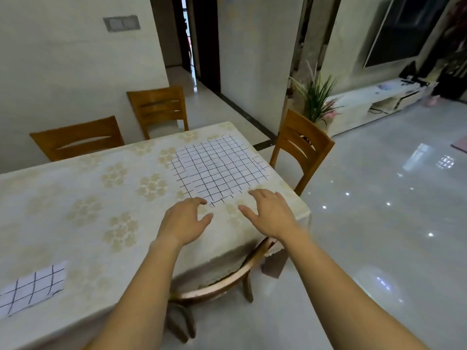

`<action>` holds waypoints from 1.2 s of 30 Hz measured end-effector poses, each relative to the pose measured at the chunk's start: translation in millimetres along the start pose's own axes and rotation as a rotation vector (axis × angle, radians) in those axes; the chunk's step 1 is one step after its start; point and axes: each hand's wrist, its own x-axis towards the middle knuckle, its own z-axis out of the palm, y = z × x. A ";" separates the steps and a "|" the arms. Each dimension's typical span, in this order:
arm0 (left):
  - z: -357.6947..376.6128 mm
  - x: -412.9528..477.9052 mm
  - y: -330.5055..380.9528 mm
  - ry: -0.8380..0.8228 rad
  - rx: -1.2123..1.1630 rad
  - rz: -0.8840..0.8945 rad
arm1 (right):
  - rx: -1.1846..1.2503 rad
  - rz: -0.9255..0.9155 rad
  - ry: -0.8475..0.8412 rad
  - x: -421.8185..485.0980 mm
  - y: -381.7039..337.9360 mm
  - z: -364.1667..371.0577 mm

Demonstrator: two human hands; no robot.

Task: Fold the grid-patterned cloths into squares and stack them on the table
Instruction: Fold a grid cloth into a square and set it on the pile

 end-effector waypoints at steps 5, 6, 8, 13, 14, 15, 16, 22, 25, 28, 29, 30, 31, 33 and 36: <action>25.8 51.2 37.7 -0.008 -0.007 -0.059 | 0.055 -0.068 0.027 36.7 50.9 -5.9; 34.7 65.3 44.9 0.009 -0.027 -0.072 | 0.047 -0.078 0.032 48.6 63.9 -7.0; 55.9 96.3 59.2 0.040 -0.089 -0.105 | 0.028 -0.088 0.015 75.4 91.1 -10.3; 98.3 174.6 108.1 0.033 -0.224 -0.185 | 0.000 -0.104 -0.086 133.0 158.5 -25.2; 100.3 191.1 117.3 0.026 -0.220 -0.192 | -0.011 -0.116 -0.086 146.3 170.8 -31.9; 100.1 207.8 125.0 0.030 -0.214 -0.202 | -0.014 -0.128 -0.076 160.4 182.6 -37.4; 97.9 224.1 131.1 0.041 -0.209 -0.211 | -0.011 -0.141 -0.059 174.4 194.9 -40.5; 103.3 298.1 160.0 0.094 -0.174 -0.299 | 0.090 -0.160 -0.103 250.2 262.9 -10.1; 130.3 323.8 184.2 0.080 -0.150 -0.362 | 0.150 -0.206 -0.164 280.2 296.7 -6.5; 158.3 349.5 214.1 0.081 -0.128 -0.445 | 0.198 -0.285 -0.189 309.7 341.6 -21.3; 165.6 357.9 226.2 0.096 -0.136 -0.475 | 0.206 -0.313 -0.200 318.9 357.4 -28.0; 170.5 366.0 240.1 0.123 -0.147 -0.504 | 0.213 -0.350 -0.213 327.4 371.4 -36.4; 174.1 374.0 254.4 0.145 -0.158 -0.529 | 0.217 -0.406 -0.219 335.9 384.7 -44.2; 175.2 387.8 282.8 0.183 -0.168 -0.579 | 0.197 -0.526 -0.246 353.7 407.3 -59.3; 162.9 400.5 308.3 0.229 -0.179 -0.679 | 0.158 -0.632 -0.287 388.5 425.6 -79.8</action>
